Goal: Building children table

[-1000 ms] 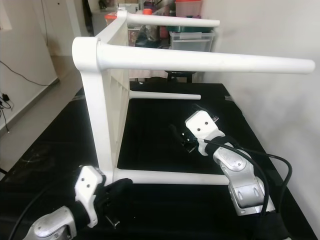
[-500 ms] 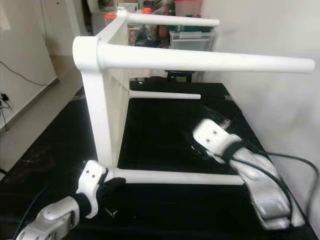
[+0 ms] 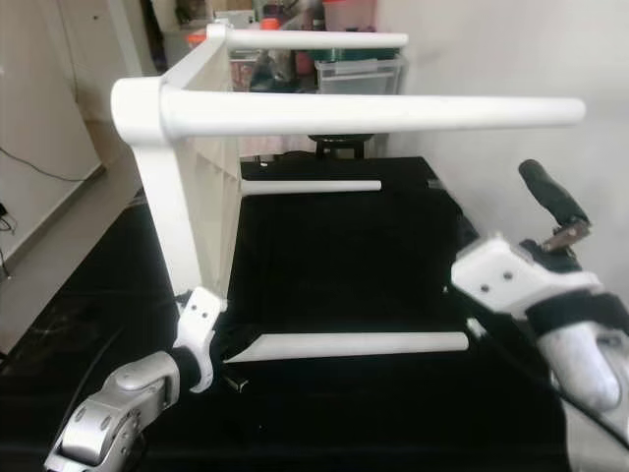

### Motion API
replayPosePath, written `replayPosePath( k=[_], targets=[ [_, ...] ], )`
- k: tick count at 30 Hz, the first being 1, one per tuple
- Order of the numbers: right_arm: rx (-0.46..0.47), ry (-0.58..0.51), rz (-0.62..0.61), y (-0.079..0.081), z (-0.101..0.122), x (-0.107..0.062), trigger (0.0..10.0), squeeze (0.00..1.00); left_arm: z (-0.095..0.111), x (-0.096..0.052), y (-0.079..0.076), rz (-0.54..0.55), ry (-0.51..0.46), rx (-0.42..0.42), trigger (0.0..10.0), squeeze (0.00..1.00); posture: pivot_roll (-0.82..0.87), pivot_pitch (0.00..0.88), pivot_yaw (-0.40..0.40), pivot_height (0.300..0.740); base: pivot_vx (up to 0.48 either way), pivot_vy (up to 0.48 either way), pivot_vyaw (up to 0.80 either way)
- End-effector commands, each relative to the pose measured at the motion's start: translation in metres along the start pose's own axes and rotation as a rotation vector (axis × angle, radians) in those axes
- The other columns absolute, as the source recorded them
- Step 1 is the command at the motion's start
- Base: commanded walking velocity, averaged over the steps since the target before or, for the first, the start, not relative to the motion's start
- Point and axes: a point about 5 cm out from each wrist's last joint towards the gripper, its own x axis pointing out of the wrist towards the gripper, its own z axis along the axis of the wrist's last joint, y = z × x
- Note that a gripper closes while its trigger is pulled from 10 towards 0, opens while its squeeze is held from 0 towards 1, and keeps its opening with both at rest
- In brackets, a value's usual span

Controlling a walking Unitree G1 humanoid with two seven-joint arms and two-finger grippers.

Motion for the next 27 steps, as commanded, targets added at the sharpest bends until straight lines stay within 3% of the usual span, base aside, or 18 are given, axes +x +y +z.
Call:
replayPosePath(
  k=[1, 9, 14, 20, 27],
  targets=[
    [-0.043, -0.030, -0.039, -0.008, 0.009, -0.001, 10.0, 0.00, 0.002, 0.001, 0.007, 0.019, -0.004, 0.001, 10.0, 0.00, -0.18, 0.000, 0.064, 0.740, 0.000, 0.000, 0.00],
    [-0.139, -0.133, -0.096, -0.034, 0.023, 0.029, 10.0, 0.00, 0.004, 0.008, 0.009, 0.071, -0.023, -0.011, 10.0, 0.00, -0.17, 0.000, 0.047, 0.740, 0.000, 0.000, 0.00],
    [-0.139, -0.157, -0.046, -0.032, 0.024, 0.037, 10.0, 0.00, 0.003, 0.008, 0.009, 0.115, -0.032, -0.025, 10.0, 0.00, -0.17, 0.000, 0.031, 0.740, 0.000, 0.000, 0.00],
    [-0.113, -0.229, 0.046, -0.019, 0.032, 0.061, 10.0, 0.00, 0.007, 0.008, 0.017, 0.303, -0.090, -0.140, 10.0, 0.00, -0.16, 0.000, 0.010, 0.740, 0.000, 0.000, 0.00],
    [-0.109, -0.255, 0.032, -0.020, 0.035, 0.076, 10.0, 0.00, 0.009, 0.013, 0.008, 0.311, -0.110, -0.195, 10.0, 0.00, -0.15, 0.000, -0.002, 0.740, 0.000, 0.000, 0.00]
  ],
)
